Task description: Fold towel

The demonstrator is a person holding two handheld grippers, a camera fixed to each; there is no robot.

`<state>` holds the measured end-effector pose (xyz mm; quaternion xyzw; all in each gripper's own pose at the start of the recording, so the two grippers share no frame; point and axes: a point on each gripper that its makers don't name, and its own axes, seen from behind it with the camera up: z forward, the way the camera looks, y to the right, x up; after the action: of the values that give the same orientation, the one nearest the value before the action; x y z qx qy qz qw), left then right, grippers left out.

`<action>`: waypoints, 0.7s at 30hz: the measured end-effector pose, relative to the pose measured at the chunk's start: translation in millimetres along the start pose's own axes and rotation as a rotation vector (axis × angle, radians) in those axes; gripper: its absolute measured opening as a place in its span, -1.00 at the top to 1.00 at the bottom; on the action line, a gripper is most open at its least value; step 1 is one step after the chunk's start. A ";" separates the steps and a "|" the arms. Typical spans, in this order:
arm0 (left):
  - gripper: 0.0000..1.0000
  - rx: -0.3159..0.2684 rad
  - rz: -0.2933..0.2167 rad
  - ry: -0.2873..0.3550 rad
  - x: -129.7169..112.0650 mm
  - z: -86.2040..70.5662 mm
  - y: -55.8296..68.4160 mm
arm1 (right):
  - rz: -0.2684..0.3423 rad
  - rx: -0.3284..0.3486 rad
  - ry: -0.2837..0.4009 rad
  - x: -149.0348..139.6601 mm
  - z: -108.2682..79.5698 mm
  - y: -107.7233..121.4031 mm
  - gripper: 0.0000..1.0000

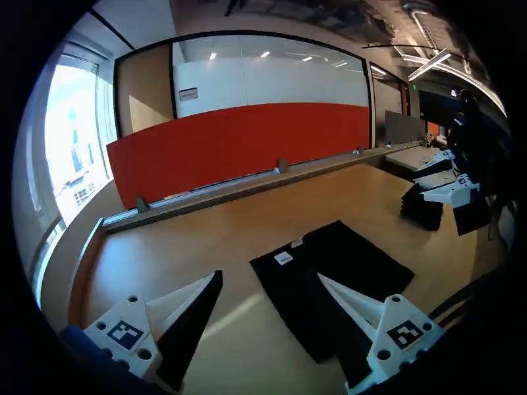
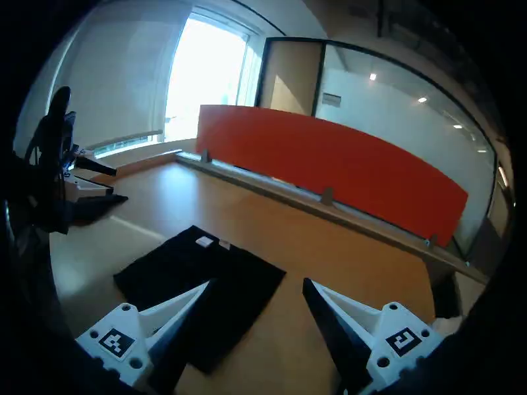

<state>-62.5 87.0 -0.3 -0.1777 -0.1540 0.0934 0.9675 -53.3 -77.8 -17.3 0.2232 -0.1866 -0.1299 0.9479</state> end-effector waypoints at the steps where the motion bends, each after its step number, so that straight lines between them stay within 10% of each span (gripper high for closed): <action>1: -0.90 -0.003 0.003 -0.006 -3.3 1.1 2.1 | -0.001 0.004 -0.009 -4.6 0.9 -1.1 -1.00; 21: -0.90 -0.083 0.045 -0.176 -97.6 21.5 44.1 | -0.050 0.067 -0.150 -95.0 21.3 -32.1 -0.99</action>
<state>-166.4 111.3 -23.4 -0.2122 -0.2383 0.1237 0.9396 -152.5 -82.3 -42.8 0.2489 -0.2557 -0.1635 0.9198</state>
